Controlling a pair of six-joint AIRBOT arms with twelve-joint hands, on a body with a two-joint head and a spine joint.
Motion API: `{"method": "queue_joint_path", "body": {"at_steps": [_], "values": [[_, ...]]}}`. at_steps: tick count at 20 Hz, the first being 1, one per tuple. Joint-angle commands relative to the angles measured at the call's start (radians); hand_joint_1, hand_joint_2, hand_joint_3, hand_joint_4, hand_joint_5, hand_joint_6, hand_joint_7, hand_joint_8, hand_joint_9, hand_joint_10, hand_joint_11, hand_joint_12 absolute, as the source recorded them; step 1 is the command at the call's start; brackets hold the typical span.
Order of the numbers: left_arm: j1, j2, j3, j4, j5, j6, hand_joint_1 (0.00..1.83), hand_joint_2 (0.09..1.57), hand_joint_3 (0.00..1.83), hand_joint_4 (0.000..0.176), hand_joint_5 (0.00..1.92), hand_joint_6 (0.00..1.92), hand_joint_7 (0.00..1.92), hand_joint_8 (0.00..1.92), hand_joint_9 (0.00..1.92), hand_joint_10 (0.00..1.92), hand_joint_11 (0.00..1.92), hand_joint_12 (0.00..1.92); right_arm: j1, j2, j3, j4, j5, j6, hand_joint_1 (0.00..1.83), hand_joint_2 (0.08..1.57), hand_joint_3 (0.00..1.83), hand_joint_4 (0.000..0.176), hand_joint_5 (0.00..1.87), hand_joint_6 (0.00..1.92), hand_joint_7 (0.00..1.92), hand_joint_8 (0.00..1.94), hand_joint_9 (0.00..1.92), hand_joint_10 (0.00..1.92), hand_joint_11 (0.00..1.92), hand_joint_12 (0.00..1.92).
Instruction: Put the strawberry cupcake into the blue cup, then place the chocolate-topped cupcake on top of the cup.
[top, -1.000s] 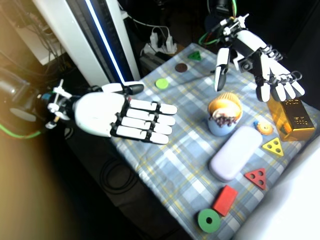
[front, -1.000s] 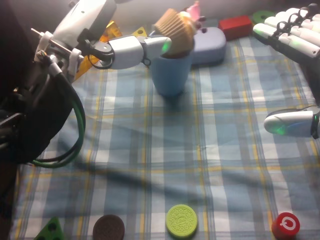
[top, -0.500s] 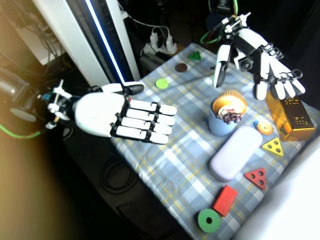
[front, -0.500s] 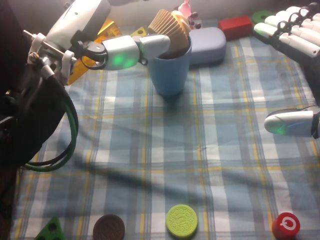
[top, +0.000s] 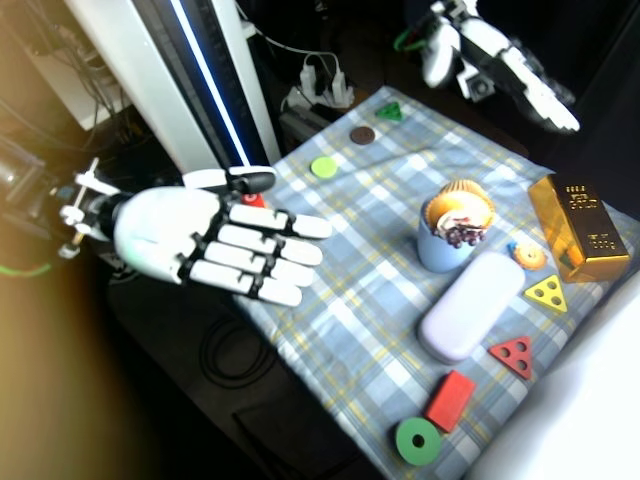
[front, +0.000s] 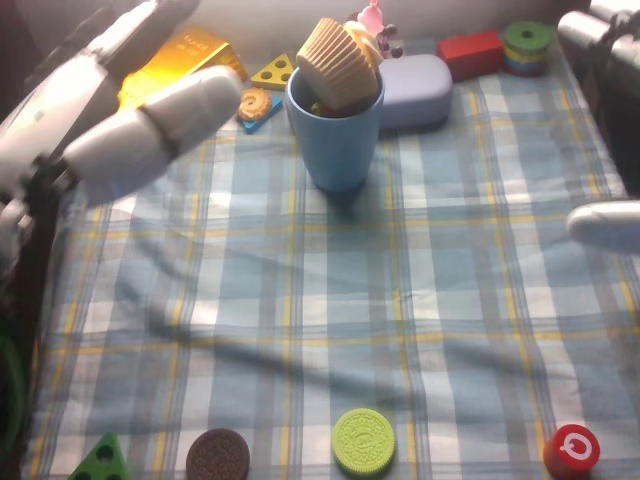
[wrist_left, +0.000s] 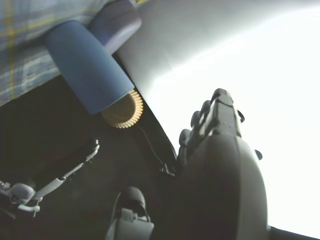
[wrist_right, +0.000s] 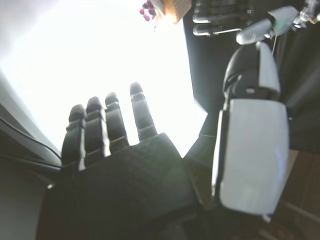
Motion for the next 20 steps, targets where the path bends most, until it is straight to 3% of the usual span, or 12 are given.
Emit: {"method": "queue_joint_path", "body": {"at_steps": [1, 3, 4, 6, 9, 11, 12, 13, 14, 16, 17, 20], "values": [[0.015, 0.018, -0.008, -0.009, -0.181, -0.004, 0.0, 0.95, 0.0, 0.12, 0.06, 0.0, 0.04, 0.0, 0.0, 0.0, 0.0, 0.0, -0.005, 0.008, -0.001, 0.032, 0.159, 0.002, 0.0, 0.89, 0.0, 0.08, 0.0, 0.0, 0.0, 0.0, 0.0, 0.0, 0.0, 0.0], [0.091, 0.059, -0.059, -0.049, -0.234, -0.004, 0.0, 0.95, 0.0, 0.137, 0.06, 0.0, 0.02, 0.0, 0.0, 0.0, 0.0, 0.0, -0.048, 0.016, -0.015, 0.067, 0.212, 0.002, 0.0, 0.92, 0.01, 0.076, 0.0, 0.0, 0.0, 0.0, 0.0, 0.0, 0.0, 0.0], [0.121, 0.066, -0.072, -0.065, -0.25, -0.004, 0.0, 0.97, 0.0, 0.102, 0.04, 0.0, 0.01, 0.0, 0.0, 0.0, 0.0, 0.0, -0.064, 0.018, -0.02, 0.081, 0.231, 0.001, 0.0, 0.93, 0.01, 0.069, 0.0, 0.0, 0.0, 0.0, 0.0, 0.0, 0.0, 0.0], [0.169, 0.065, -0.093, -0.107, -0.291, -0.003, 0.0, 0.95, 0.0, 0.123, 0.03, 0.01, 0.01, 0.0, 0.0, 0.0, 0.0, 0.0, -0.093, 0.018, -0.036, 0.115, 0.252, -0.03, 0.0, 0.95, 0.02, 0.055, 0.0, 0.0, 0.0, 0.0, 0.0, 0.0, 0.0, 0.0], [0.24, 0.05, -0.124, -0.168, -0.37, -0.003, 0.0, 0.93, 0.0, 0.133, 0.04, 0.01, 0.01, 0.0, 0.0, 0.0, 0.0, 0.0, -0.123, 0.018, -0.088, 0.176, 0.285, -0.156, 0.0, 0.9, 0.0, 0.074, 0.0, 0.0, 0.0, 0.0, 0.0, 0.0, 0.0, 0.0], [0.273, 0.053, -0.149, -0.189, -0.406, -0.003, 0.0, 0.93, 0.0, 0.108, 0.02, 0.0, 0.0, 0.0, 0.0, 0.0, 0.0, 0.0, -0.176, 0.018, -0.107, 0.223, 0.355, -0.159, 0.0, 0.91, 0.0, 0.063, 0.0, 0.0, 0.0, 0.0, 0.0, 0.0, 0.0, 0.0], [0.284, 0.059, -0.162, -0.192, -0.422, -0.003, 0.0, 0.89, 0.0, 0.15, 0.0, 0.0, 0.0, 0.0, 0.0, 0.0, 0.0, 0.0, -0.204, 0.018, -0.114, 0.249, 0.392, -0.159, 0.0, 0.92, 0.0, 0.075, 0.0, 0.0, 0.0, 0.0, 0.0, 0.0, 0.0, 0.0], [0.299, 0.065, -0.176, -0.197, -0.436, 0.008, 0.0, 0.86, 0.0, 0.142, 0.0, 0.0, 0.0, 0.0, 0.0, 0.0, 0.0, 0.0, -0.238, 0.016, -0.123, 0.279, 0.436, -0.164, 0.0, 0.95, 0.02, 0.069, 0.0, 0.0, 0.0, 0.0, 0.0, 0.0, 0.0, 0.0], [0.307, 0.069, -0.19, -0.208, -0.445, 0.036, 0.0, 0.85, 0.0, 0.148, 0.0, 0.0, 0.0, 0.0, 0.0, 0.0, 0.0, 0.0, -0.274, 0.015, -0.138, 0.308, 0.48, -0.185, 0.0, 0.94, 0.01, 0.09, 0.0, 0.0, 0.0, 0.0, 0.0, 0.0, 0.0, 0.0], [0.311, 0.067, -0.2, -0.235, -0.458, 0.069, 0.0, 0.86, 0.0, 0.129, 0.0, 0.0, 0.0, 0.0, 0.0, 0.0, 0.0, 0.0, -0.288, 0.017, -0.175, 0.332, 0.527, -0.256, 0.0, 0.91, 0.0, 0.106, 0.0, 0.0, 0.0, 0.0, 0.0, 0.0, 0.0, 0.0], [0.317, 0.06, -0.2, -0.239, -0.466, 0.068, 0.0, 0.88, 0.01, 0.095, 0.01, 0.0, 0.0, 0.0, 0.0, 0.0, 0.0, 0.0, -0.29, 0.016, -0.179, 0.335, 0.531, -0.263, 0.0, 0.91, 0.0, 0.111, 0.0, 0.0, 0.0, 0.0, 0.0, 0.0, 0.0, 0.0], [0.324, 0.027, -0.194, -0.253, -0.494, 0.068, 0.0, 0.86, 0.0, 0.095, 0.01, 0.0, 0.0, 0.0, 0.0, 0.0, 0.0, 0.0, -0.29, 0.009, -0.178, 0.342, 0.536, -0.263, 0.0, 0.94, 0.01, 0.084, 0.0, 0.0, 0.0, 0.0, 0.0, 0.0, 0.0, 0.0]]}}
